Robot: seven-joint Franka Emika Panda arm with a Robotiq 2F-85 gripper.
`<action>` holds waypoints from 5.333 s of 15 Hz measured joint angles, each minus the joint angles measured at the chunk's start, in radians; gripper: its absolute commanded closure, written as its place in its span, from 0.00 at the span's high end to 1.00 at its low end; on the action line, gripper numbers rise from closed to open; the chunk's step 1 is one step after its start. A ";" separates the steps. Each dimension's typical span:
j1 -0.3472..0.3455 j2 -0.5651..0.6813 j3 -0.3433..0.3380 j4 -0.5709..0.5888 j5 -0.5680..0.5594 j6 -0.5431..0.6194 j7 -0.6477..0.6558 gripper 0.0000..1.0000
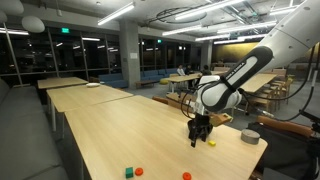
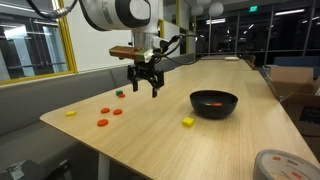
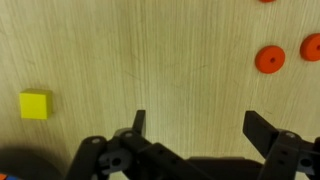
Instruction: Put the orange discs in the bowl
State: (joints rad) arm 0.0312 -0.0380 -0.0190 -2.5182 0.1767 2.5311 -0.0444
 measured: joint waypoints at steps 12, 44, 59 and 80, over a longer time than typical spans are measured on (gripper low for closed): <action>0.086 0.083 0.110 0.023 -0.125 0.089 0.492 1.00; 0.168 0.182 0.123 -0.057 -0.184 0.265 0.963 1.00; 0.168 0.199 0.124 -0.040 -0.072 0.264 0.840 0.75; 0.079 0.013 0.005 -0.064 -0.243 0.108 0.828 0.20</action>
State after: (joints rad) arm 0.1098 -0.0248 -0.0142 -2.5825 -0.0667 2.6390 0.7836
